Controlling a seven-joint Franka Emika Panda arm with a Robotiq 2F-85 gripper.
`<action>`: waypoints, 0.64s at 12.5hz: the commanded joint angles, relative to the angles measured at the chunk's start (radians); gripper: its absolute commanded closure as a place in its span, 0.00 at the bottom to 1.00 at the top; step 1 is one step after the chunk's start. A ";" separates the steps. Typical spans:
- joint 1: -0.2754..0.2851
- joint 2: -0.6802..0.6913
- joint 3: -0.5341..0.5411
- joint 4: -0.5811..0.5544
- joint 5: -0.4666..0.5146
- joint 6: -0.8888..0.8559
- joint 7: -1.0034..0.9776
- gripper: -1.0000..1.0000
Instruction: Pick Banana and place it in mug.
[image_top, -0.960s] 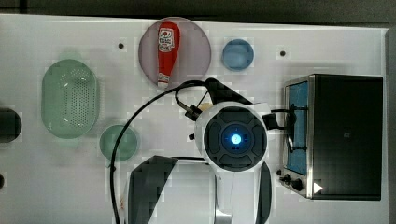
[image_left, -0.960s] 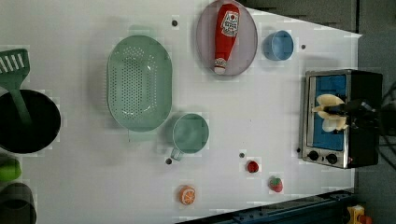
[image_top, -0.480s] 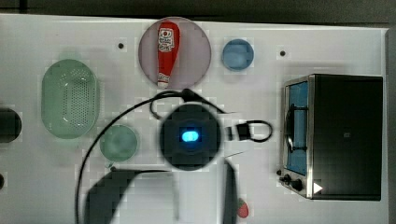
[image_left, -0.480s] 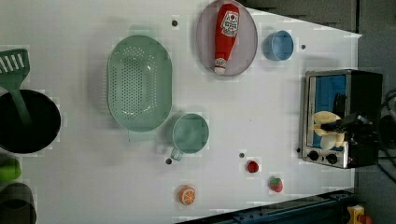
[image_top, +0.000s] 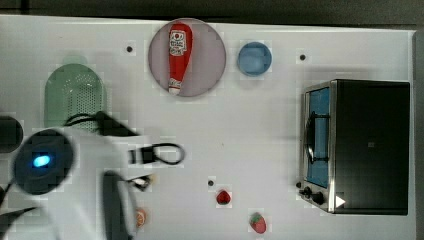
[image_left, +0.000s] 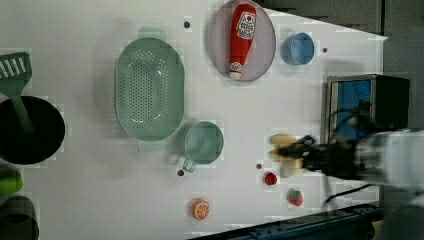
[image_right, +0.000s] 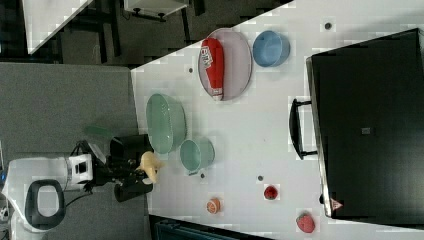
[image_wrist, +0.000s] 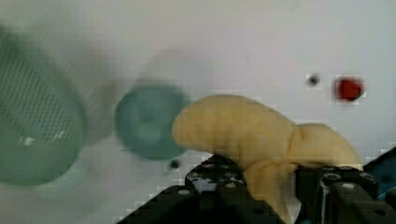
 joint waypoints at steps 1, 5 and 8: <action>0.019 0.085 0.024 0.004 0.021 0.116 0.201 0.63; 0.019 0.233 0.094 0.000 0.020 0.255 0.349 0.63; 0.020 0.331 0.108 -0.028 -0.003 0.394 0.382 0.63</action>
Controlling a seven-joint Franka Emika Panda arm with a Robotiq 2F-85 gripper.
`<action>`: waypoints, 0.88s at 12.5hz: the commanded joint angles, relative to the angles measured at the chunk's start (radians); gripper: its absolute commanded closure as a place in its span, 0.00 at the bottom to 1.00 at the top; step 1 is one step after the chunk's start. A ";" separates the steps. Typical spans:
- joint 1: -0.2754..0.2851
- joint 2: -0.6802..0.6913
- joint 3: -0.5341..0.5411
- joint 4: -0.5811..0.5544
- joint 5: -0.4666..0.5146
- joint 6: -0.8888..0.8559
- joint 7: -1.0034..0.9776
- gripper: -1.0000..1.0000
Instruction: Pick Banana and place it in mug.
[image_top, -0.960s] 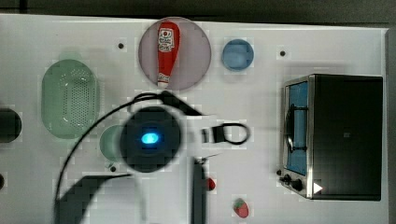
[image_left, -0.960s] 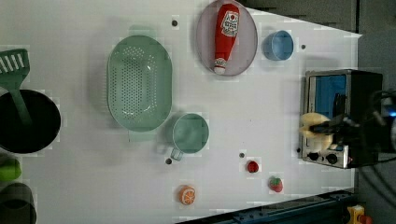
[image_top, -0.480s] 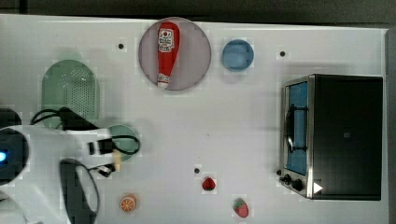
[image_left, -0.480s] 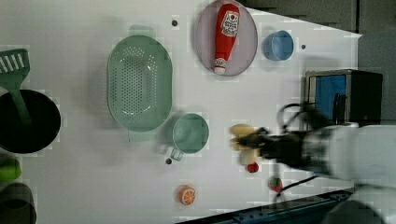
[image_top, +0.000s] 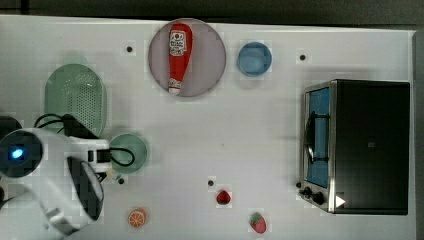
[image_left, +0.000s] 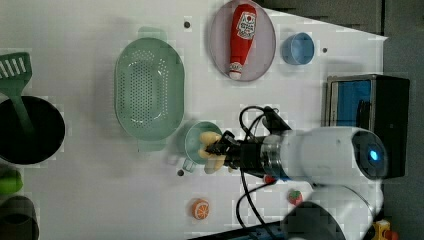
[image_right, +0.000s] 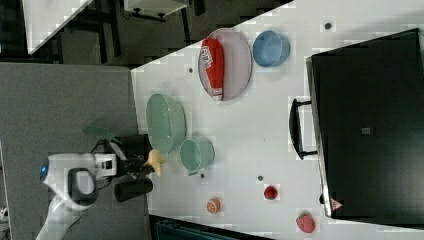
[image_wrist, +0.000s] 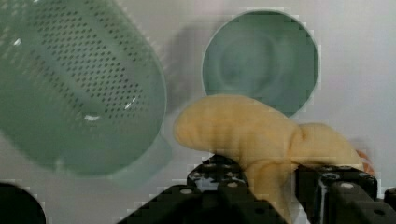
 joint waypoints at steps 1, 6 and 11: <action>-0.049 0.059 -0.011 -0.038 -0.036 0.117 0.078 0.63; -0.049 0.132 -0.034 -0.101 -0.126 0.250 0.096 0.59; -0.049 0.154 -0.036 -0.117 -0.126 0.315 0.096 0.04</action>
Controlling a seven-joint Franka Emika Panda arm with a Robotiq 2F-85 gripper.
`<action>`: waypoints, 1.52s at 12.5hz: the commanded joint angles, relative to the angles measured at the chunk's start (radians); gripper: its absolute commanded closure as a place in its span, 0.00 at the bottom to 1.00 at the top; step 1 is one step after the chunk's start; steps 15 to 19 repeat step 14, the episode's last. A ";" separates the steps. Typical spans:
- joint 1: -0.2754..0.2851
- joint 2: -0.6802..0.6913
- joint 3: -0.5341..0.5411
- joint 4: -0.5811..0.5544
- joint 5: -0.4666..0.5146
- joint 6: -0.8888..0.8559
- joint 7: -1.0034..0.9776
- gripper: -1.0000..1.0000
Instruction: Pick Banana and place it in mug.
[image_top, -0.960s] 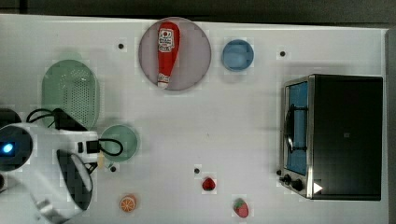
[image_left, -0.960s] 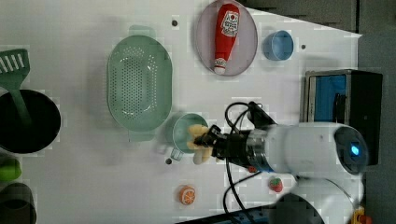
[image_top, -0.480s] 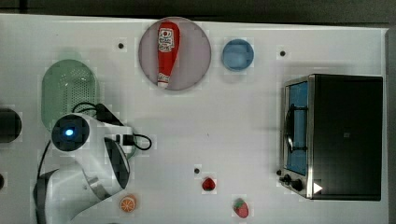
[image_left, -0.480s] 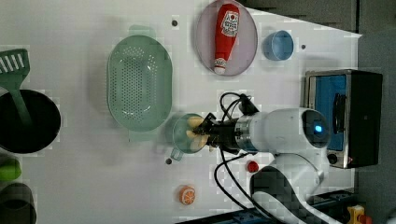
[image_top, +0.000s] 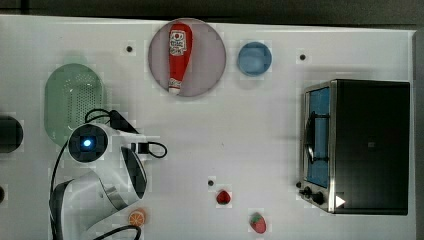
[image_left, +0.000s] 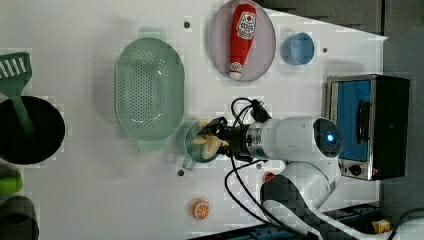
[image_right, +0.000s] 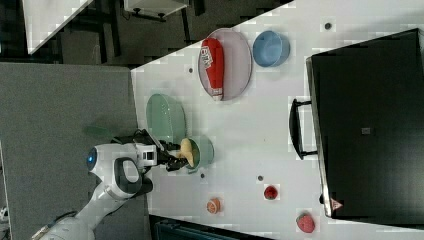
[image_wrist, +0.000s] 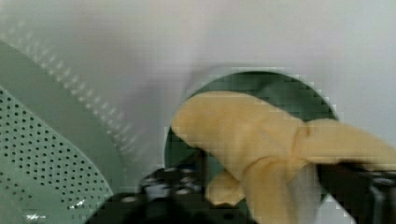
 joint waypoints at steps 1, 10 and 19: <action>-0.003 -0.039 0.012 -0.007 0.004 0.015 0.051 0.00; -0.026 -0.401 -0.088 0.155 0.006 -0.455 0.048 0.00; -0.032 -0.485 -0.245 0.331 0.007 -0.727 -0.074 0.00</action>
